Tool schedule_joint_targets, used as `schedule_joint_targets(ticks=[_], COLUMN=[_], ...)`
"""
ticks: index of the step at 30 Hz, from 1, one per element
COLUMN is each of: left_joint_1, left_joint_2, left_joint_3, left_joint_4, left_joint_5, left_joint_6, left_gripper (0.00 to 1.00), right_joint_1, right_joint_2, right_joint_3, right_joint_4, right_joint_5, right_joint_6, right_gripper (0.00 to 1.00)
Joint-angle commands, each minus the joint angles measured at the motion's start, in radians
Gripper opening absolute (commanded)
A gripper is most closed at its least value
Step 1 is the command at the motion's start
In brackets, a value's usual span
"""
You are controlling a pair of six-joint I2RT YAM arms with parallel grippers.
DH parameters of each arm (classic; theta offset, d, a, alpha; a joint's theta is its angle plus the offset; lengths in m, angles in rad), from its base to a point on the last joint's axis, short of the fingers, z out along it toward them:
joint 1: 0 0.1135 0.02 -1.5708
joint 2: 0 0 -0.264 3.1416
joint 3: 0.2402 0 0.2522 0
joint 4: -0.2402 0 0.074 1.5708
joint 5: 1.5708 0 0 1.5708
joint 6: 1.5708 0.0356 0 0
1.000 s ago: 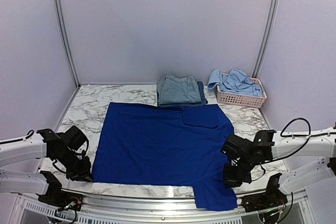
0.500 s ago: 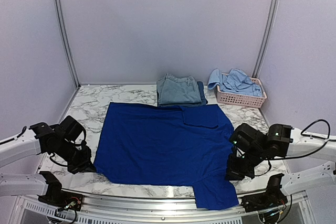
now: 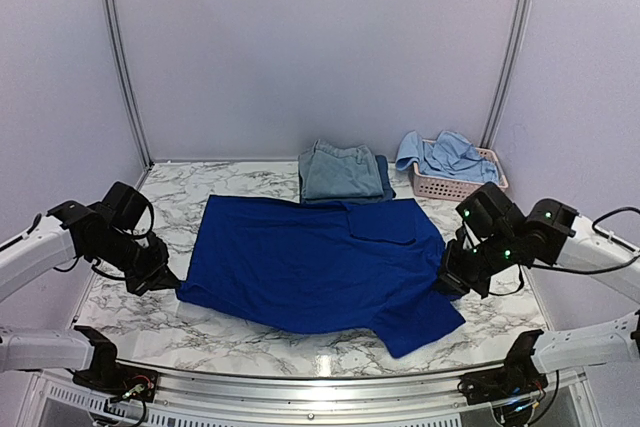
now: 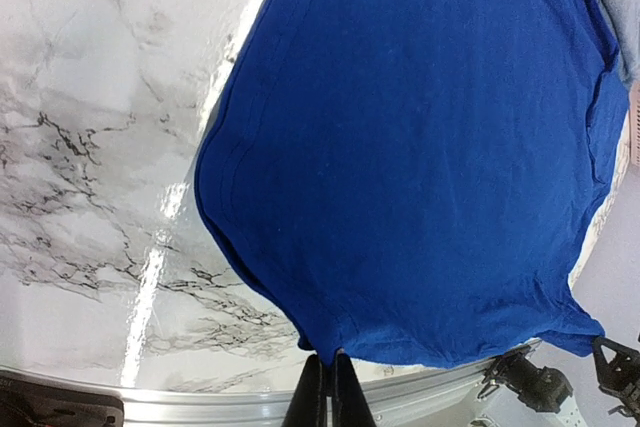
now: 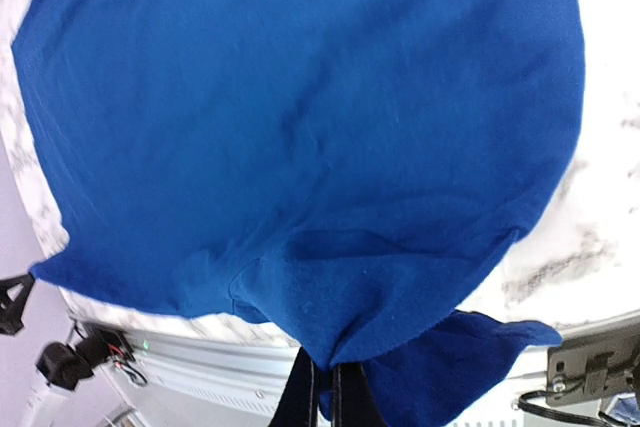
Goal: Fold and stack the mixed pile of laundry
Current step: Fold the flattened T-shirt at the center of the board.
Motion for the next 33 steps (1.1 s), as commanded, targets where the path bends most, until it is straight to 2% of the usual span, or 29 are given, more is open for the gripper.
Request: schedule_joint_targets(ticks=[1, 15, 33], left_joint_1=[0.022, 0.097, 0.119], left_joint_2=[0.046, 0.18, 0.353], left_joint_3=[0.079, 0.142, 0.183], left_joint_4=[-0.027, 0.083, 0.186], left_joint_5=[-0.042, -0.073, -0.103], left_joint_6=[0.053, 0.086, 0.143], left_gripper=[0.0, 0.0, 0.0], right_joint_1=[-0.089, -0.299, -0.343], right_joint_2=[0.058, 0.258, 0.424], right_joint_3=[0.093, 0.23, 0.254], right_joint_4=[0.024, 0.072, 0.165], right_joint_5=[0.016, -0.045, -0.079], right_joint_6=[-0.137, -0.367, -0.439], right_gripper=[0.0, 0.0, 0.0])
